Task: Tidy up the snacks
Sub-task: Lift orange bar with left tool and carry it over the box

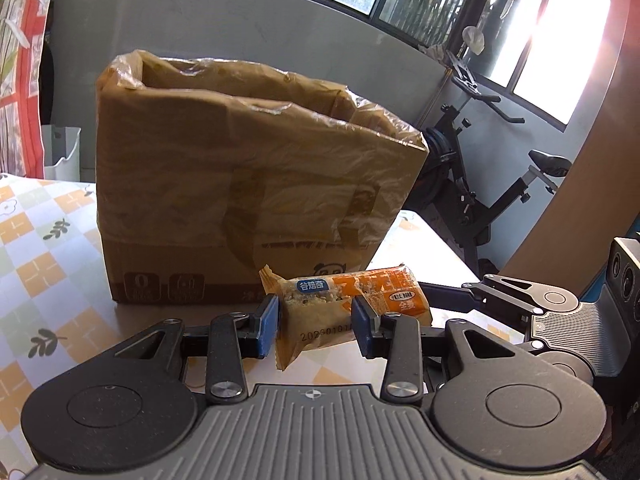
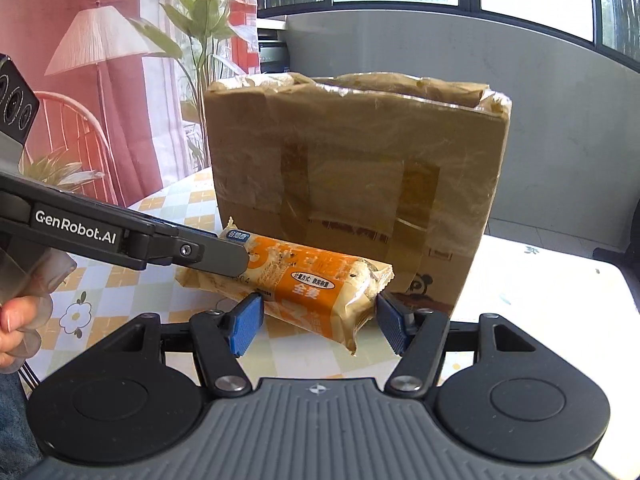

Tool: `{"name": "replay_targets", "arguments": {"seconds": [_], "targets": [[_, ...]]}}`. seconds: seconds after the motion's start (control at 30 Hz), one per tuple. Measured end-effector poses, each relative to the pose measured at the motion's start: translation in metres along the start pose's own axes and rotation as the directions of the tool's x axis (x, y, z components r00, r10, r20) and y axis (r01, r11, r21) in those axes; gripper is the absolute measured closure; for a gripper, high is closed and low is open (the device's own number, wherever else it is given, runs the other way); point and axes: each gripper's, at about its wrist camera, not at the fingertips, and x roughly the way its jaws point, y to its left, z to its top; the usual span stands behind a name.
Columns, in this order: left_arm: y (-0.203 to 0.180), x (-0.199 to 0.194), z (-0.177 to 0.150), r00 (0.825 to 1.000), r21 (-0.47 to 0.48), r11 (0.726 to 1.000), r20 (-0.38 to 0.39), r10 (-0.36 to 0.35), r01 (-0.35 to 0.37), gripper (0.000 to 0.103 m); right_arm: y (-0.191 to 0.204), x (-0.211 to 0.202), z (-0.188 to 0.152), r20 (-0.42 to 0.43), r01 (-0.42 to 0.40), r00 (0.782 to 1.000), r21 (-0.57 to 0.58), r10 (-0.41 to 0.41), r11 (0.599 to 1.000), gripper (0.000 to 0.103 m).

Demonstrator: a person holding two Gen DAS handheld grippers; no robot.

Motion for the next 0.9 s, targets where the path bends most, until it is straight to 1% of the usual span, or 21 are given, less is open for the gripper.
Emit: {"name": "replay_targets", "arguments": {"seconds": [0.27,0.5,0.67,0.9], "targets": [[-0.009,-0.01,0.025,0.998,0.019,1.0,0.061,-0.017,0.016,0.062,-0.003,-0.007,0.021,0.052,0.029,0.998,-0.022,-0.027,0.999,0.039],[-0.013,-0.024,0.044,0.993,0.021,1.0,0.112,-0.022,0.019,0.062,-0.003,-0.015,0.043,0.096,0.033,0.995,-0.049,-0.028,0.998,0.039],[-0.012,-0.035,0.066,0.987,0.031,0.999,0.159,-0.019,0.014,0.062,-0.004,-0.017,0.067,0.132,0.028,0.991,-0.064,-0.019,0.998,0.039],[-0.003,-0.033,0.1,0.98,0.02,1.0,0.2,-0.016,0.012,0.062,-0.01,-0.005,0.105,0.166,0.031,0.986,-0.1,-0.014,0.995,0.039]]}}
